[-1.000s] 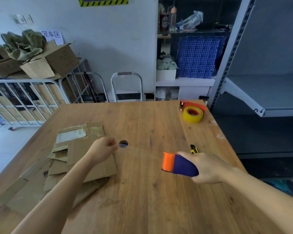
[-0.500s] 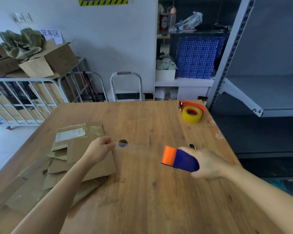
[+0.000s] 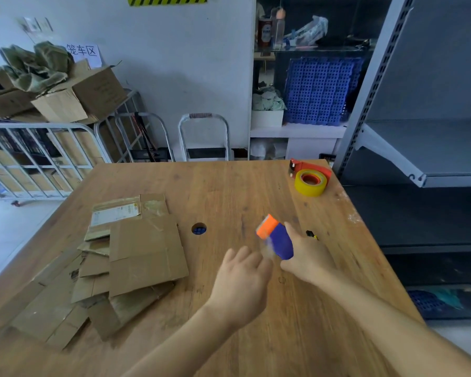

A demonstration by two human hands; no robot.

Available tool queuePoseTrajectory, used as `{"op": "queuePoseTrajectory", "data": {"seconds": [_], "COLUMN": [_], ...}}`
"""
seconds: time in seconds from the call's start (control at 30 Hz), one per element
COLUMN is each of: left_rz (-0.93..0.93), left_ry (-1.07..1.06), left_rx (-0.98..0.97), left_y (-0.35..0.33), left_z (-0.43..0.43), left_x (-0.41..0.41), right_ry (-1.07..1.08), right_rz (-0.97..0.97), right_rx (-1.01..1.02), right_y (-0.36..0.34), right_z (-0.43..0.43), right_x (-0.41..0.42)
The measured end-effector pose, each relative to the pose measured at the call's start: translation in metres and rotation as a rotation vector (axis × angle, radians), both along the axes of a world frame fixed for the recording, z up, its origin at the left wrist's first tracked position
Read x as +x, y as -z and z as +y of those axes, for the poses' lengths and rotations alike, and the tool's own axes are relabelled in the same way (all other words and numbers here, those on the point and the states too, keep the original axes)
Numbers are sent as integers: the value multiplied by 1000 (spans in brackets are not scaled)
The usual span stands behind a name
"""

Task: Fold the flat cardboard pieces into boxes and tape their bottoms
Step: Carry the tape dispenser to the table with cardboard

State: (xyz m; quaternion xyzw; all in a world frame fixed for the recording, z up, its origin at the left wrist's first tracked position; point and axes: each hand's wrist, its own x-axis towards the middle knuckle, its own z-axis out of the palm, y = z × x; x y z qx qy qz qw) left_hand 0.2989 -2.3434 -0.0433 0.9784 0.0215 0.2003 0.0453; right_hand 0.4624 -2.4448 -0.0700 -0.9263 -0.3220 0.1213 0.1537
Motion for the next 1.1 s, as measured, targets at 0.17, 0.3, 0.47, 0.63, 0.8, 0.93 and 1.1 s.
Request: {"op": "queuePoseTrajectory", "data": {"seconds": [0.17,0.3,0.47,0.63,0.8,0.93,1.1], "left_rz": [-22,127,188,183,152,132,115], "left_ry": [-61,-320,-505,-499,-462,-506,-548], "left_rx": [-24,-124,-164,-238,-357,-482,-556], "left_y": [12,26,30,32,44,47,49], "left_z": [-1,39,59,63,60,56,48], "left_x": [-7,-15,-23,-24,-27,-27,-25], "right_ry": [147,189,314,274,233,66,-91], "right_rz": [235,576,1012,1235,1170,629,142], "right_rx": [227,447,582,687,725,558,93], "right_y": [3,9,20,35,31,25,46], "right_z": [-7,-24,-43,-58,-66,-57,-37], "right_x": [14,22,30,42,42,25,15]}}
